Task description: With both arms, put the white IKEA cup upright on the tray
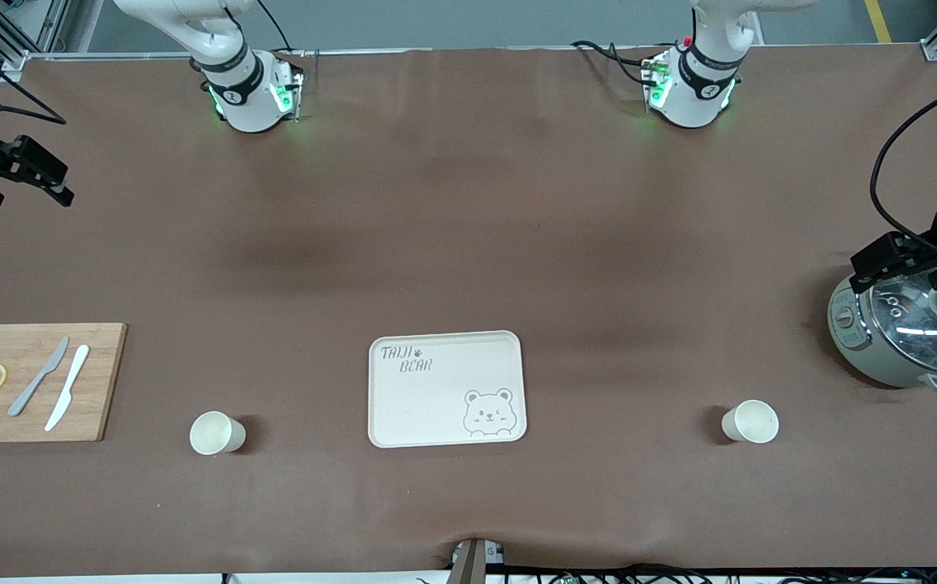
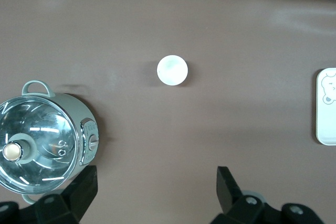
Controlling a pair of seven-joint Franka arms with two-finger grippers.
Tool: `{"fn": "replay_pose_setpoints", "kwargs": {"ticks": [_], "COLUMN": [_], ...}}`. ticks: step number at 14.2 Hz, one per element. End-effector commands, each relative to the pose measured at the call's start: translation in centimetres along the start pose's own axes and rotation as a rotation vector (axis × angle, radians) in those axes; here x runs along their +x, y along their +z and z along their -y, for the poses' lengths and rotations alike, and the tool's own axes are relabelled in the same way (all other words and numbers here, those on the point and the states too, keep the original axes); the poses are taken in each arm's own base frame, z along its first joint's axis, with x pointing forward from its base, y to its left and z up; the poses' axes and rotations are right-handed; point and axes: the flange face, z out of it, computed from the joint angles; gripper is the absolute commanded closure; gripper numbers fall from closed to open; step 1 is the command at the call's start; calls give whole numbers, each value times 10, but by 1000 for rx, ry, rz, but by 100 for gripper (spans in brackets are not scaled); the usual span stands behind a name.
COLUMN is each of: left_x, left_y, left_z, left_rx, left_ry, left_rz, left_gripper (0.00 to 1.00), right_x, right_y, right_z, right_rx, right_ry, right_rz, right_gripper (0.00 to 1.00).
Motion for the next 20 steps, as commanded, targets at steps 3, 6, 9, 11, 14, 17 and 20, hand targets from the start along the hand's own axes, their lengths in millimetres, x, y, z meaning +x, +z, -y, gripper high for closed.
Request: {"fn": "replay_pose_setpoints", "kwargs": {"ticks": [3,6,9,11,14,17,20], "left_x": [-2,-6,-1,8,21,37,48], "left_y": [-10,-9,1,21,58,110,154], "left_z": [5,8,30,31,37,38,48], "left_rx": [-9,8,5,9,11,10,14], "left_ry": [2,-12,-56,-55,-67,-57,-53], "left_rz": [-5,7,24,36,67,104,123], "left_gripper": [0,0,0,0,0,0,0], "right_x": [0,1,4,5,11,36,66], "right_y": [-2,-1,4,6,13,16,32], "right_z": [1,1,2,2,3,5,21], "right_rx": [-18,-18,-19,-17,-8,-10,-14], "right_ry": [11,13,10,10,13,9,-23], "right_rz": [3,4,10,13,17,20,34], "right_gripper": [0,0,0,0,0,0,0]}}
